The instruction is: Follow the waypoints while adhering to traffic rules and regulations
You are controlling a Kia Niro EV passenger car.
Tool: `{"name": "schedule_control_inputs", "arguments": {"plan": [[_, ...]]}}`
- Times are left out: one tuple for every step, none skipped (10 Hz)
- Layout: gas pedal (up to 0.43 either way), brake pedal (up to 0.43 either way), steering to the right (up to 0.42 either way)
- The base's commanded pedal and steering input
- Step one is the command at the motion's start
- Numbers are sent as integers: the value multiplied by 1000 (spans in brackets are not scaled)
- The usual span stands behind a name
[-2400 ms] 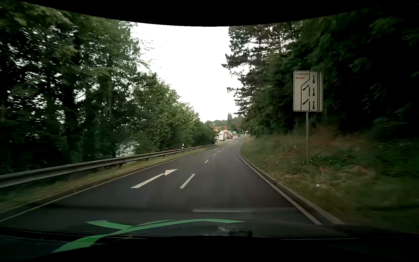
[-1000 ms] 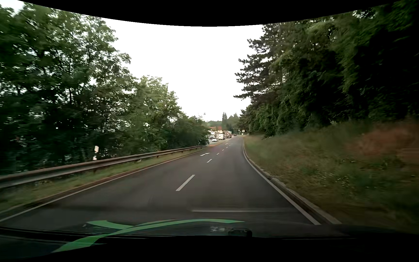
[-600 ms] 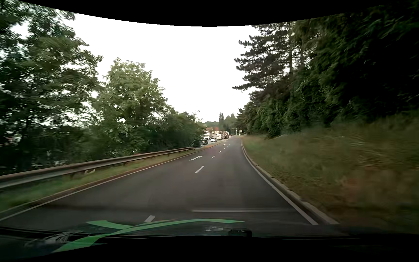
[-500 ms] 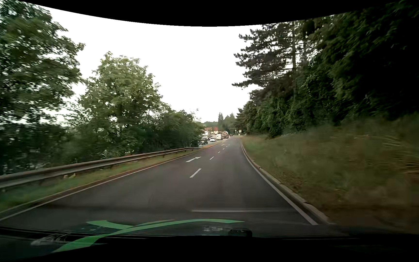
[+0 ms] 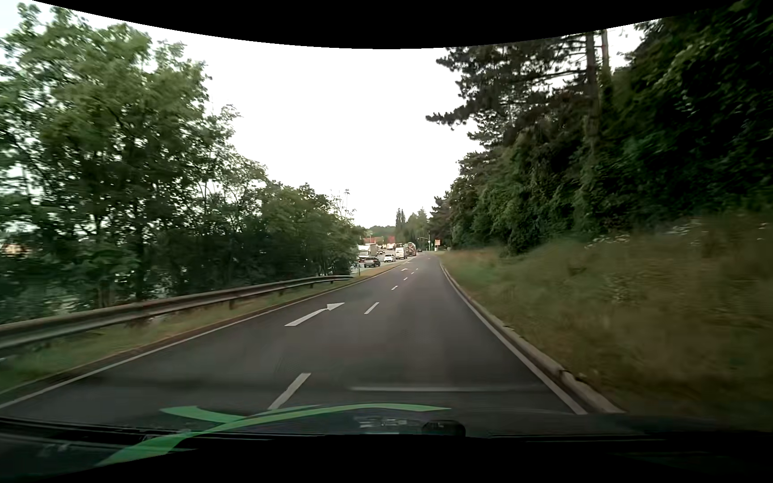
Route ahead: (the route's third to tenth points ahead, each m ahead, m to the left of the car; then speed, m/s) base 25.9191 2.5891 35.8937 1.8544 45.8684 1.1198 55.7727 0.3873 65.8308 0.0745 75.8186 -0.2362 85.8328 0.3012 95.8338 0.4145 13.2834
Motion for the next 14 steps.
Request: {"name": "schedule_control_inputs", "arguments": {"plan": [[67,0,9],[67,0,9],[67,0,9],[67,0,9],[67,0,9],[67,0,9],[67,0,8],[67,0,8],[67,0,7],[67,0,7],[67,0,6],[67,0,4],[67,0,3],[67,0,2]]}}
